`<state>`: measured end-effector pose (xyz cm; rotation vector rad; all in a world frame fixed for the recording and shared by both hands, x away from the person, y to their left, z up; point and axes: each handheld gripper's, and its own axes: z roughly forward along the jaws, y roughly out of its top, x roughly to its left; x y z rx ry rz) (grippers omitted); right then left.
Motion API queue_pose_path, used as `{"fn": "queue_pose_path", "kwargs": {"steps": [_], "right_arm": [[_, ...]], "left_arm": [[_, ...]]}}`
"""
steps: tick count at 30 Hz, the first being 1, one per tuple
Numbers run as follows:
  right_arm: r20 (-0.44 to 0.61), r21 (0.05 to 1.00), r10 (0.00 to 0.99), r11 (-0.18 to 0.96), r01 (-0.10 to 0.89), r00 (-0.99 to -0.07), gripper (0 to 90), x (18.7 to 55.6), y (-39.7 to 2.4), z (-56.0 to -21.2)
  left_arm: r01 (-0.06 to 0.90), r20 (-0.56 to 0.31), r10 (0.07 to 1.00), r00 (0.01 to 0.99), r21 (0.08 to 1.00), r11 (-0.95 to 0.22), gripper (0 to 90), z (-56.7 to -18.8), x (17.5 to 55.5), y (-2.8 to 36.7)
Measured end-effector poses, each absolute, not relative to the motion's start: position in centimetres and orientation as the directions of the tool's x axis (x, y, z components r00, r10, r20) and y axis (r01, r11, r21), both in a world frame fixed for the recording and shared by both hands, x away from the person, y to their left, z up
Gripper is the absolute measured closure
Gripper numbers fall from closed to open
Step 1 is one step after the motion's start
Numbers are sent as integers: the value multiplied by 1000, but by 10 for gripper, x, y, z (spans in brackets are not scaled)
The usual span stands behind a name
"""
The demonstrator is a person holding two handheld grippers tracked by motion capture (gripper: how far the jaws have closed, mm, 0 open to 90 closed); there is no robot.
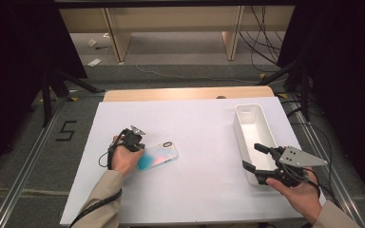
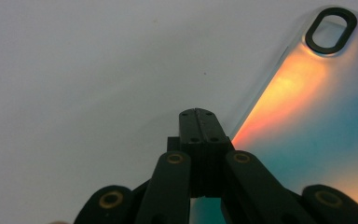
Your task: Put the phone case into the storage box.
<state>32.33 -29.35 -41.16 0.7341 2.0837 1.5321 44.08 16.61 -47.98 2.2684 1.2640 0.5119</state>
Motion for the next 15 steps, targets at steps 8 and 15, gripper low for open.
{"fn": "queue_pose_path", "kwargs": {"steps": [8, 15], "right_arm": [[-46, 958, 648, 245, 151, -760, 276, 324, -292, -412], [-46, 957, 647, 246, 152, -761, 275, 324, -292, -412]], "left_arm": [[677, 83, 848, 523, 563, -473, 897, -478, 427, 167], [675, 87, 834, 545, 544, -498, 897, -477, 418, 166]]}}
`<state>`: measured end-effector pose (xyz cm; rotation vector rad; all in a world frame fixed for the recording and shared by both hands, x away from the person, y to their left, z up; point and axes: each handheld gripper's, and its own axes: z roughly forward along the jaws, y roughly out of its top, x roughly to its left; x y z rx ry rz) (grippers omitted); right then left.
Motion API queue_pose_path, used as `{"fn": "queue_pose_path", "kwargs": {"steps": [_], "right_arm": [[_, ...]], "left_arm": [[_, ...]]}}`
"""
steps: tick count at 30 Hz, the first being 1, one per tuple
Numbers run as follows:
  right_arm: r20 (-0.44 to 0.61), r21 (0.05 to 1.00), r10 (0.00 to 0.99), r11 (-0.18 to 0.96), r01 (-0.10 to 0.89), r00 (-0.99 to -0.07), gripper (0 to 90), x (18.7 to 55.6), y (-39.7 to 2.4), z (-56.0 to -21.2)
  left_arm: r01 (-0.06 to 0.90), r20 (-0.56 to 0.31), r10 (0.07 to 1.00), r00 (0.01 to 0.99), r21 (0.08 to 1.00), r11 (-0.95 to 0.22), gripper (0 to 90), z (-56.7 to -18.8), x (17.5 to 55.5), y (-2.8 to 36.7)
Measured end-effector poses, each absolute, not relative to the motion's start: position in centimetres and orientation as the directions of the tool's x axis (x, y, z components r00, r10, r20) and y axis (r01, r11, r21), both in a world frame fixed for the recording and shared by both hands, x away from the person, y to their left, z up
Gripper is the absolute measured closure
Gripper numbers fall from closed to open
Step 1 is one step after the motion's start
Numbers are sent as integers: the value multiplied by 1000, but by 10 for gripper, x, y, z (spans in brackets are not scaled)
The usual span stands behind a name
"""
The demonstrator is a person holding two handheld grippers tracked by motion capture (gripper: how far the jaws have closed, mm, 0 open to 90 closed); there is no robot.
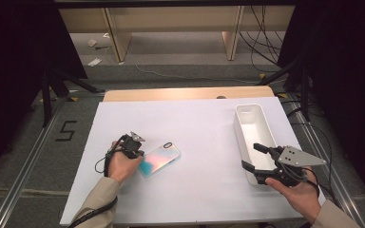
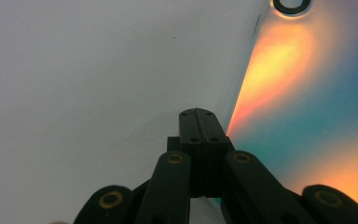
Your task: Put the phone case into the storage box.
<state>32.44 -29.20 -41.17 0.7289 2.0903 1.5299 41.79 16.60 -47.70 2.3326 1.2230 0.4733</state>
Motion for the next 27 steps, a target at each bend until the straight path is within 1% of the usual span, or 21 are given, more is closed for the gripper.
{"fn": "queue_pose_path", "kwargs": {"steps": [18, 21, 23, 24, 25, 27], "right_arm": [[-44, 957, 646, 246, 154, -762, 275, 324, -291, -412], [-42, 957, 646, 245, 155, -762, 275, 324, -291, -412], [-42, 957, 646, 245, 154, -762, 275, 324, -291, -412], [-42, 957, 646, 245, 154, -762, 275, 324, -291, -412], [-42, 957, 645, 245, 155, -763, 275, 324, -291, -412], [-43, 957, 646, 245, 154, -762, 275, 325, -291, -412]], "left_arm": [[680, 79, 841, 535, 551, -484, 879, -478, 412, 167], [675, 84, 843, 532, 559, -482, 830, -476, 412, 168], [660, 101, 852, 514, 588, -468, 784, -469, 412, 170], [660, 101, 852, 514, 588, -468, 753, -469, 412, 170], [639, 98, 857, 506, 624, -449, 721, -461, 412, 170], [616, 107, 854, 509, 647, -449, 661, -453, 412, 169]]}}
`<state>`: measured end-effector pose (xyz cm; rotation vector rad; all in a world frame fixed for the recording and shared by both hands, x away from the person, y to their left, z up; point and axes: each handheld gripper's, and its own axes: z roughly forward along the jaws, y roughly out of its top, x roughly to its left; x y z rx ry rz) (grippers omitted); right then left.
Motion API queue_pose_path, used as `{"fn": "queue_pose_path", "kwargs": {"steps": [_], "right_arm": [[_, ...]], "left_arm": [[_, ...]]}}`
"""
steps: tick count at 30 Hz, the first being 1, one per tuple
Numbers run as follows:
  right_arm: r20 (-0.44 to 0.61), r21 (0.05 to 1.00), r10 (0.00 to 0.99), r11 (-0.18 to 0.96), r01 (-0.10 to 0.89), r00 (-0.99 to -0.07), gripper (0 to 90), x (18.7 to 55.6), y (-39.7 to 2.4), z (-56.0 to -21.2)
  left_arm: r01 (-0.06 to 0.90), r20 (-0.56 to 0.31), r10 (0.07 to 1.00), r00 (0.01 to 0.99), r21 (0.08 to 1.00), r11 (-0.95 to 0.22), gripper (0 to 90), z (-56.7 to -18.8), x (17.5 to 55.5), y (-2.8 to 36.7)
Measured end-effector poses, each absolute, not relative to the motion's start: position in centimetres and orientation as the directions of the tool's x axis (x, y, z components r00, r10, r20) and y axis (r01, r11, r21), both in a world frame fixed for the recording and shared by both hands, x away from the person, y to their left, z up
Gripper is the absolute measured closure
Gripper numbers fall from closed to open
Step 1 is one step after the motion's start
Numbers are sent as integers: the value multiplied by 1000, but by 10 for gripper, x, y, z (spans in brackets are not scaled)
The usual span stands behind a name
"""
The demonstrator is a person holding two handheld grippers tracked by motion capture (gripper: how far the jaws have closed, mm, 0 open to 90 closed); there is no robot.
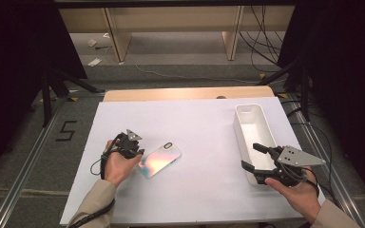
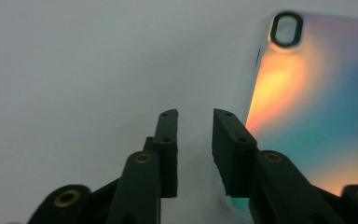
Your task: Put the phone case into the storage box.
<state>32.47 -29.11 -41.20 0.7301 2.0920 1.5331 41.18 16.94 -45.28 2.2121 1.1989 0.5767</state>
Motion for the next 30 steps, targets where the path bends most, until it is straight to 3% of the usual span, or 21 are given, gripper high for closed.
{"fn": "queue_pose_path", "kwargs": {"steps": [3, 6, 12, 30], "right_arm": [[-42, 957, 645, 246, 155, -763, 275, 325, -291, -412], [-42, 957, 645, 245, 154, -763, 276, 325, -291, -412], [-38, 956, 643, 246, 159, -765, 274, 325, -291, -412], [-40, 957, 643, 244, 155, -764, 274, 324, -291, -412]], "left_arm": [[606, 103, 827, 552, 632, -483, 501, -448, 412, 163], [590, 119, 770, 626, 574, -568, 262, -448, 411, 151], [554, 151, 708, 690, 519, -651, 29, -449, 408, 133], [503, 225, 617, 755, 406, -763, 0, -461, 410, 106]]}}
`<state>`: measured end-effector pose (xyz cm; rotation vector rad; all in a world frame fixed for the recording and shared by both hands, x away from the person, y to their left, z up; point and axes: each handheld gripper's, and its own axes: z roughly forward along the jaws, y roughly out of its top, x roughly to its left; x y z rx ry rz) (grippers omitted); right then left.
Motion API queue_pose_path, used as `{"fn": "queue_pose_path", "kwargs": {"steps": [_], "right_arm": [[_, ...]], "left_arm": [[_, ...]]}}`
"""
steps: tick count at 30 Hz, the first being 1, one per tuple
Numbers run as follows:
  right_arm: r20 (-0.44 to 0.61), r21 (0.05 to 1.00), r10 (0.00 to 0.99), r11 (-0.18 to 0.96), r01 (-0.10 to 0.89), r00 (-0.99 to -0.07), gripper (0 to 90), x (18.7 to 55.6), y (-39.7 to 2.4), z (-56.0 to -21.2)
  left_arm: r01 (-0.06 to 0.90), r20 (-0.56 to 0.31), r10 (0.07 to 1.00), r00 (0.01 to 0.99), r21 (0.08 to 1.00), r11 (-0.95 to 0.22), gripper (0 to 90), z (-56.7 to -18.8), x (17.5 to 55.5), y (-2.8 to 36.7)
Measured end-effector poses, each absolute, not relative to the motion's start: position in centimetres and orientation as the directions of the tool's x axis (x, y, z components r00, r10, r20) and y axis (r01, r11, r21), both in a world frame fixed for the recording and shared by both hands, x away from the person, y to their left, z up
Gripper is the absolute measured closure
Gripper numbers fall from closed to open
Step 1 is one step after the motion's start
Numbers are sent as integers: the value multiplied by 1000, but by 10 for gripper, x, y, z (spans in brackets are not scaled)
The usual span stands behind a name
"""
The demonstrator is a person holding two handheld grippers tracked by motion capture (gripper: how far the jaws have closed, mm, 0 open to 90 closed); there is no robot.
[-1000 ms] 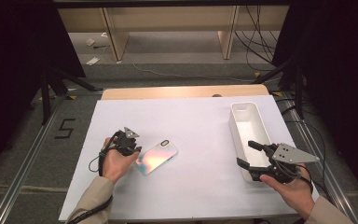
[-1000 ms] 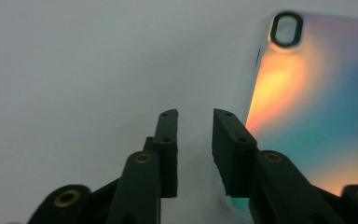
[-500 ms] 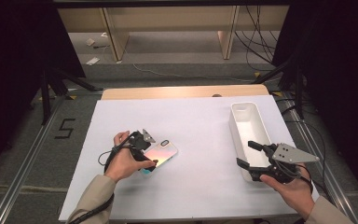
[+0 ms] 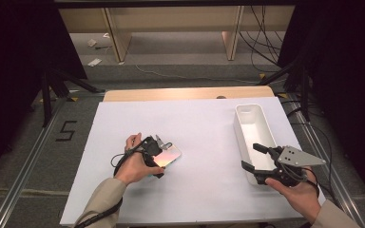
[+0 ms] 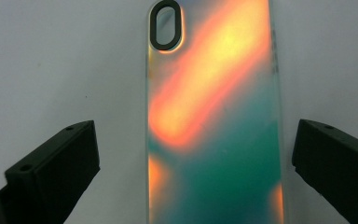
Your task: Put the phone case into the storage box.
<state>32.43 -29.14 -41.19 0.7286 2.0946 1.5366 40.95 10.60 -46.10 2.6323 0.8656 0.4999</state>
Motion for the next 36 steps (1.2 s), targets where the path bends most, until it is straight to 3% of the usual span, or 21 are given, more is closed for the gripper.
{"fn": "queue_pose_path", "kwargs": {"steps": [13, 36], "right_arm": [[-43, 957, 645, 246, 154, -763, 274, 324, -291, -412], [-46, 957, 644, 247, 150, -764, 274, 324, -292, -412]], "left_arm": [[500, 216, 598, 772, 374, -781, 16, -466, 414, 103], [529, 54, 578, 815, 339, -778, 78, -472, 430, 112]]}}
